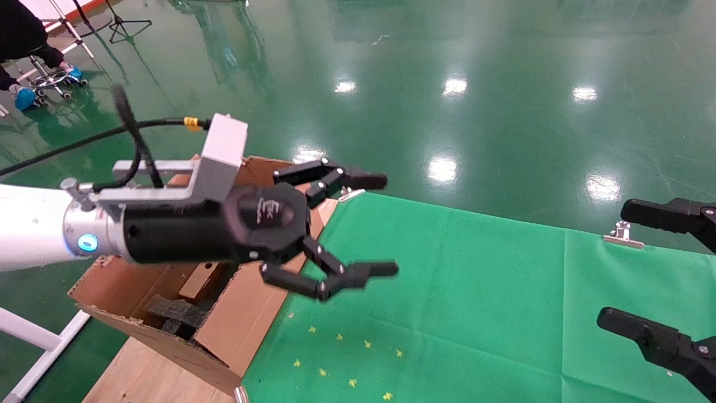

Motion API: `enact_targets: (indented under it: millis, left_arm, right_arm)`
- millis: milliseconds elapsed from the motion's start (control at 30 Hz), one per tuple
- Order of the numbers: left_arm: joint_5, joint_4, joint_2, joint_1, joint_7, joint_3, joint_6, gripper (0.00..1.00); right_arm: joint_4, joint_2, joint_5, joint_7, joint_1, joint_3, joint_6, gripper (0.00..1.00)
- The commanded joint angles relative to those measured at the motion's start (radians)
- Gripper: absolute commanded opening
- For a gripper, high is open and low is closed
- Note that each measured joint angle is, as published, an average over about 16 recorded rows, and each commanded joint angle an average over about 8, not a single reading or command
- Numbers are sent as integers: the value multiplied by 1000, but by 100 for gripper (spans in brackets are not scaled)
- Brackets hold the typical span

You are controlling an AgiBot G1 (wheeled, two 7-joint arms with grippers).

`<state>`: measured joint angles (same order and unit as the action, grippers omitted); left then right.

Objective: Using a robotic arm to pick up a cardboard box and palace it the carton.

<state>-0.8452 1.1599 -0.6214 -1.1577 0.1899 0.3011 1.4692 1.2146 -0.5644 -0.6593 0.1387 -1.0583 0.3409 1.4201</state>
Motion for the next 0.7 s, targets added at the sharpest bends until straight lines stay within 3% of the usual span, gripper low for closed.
enact_targets:
  millis: [33, 333, 700]
  left_arm:
    - [28, 31, 2, 20, -1, -5, 6, 100]
    - [129, 141, 11, 94, -2, -24, 30, 100]
    - [133, 142, 12, 96, -2, -26, 32, 100]
  right_arm:
    - [0, 0, 0, 0, 0, 0, 0, 100]
    - [0, 0, 0, 0, 0, 0, 0, 100]
    - [0, 0, 0, 0, 0, 0, 0, 100]
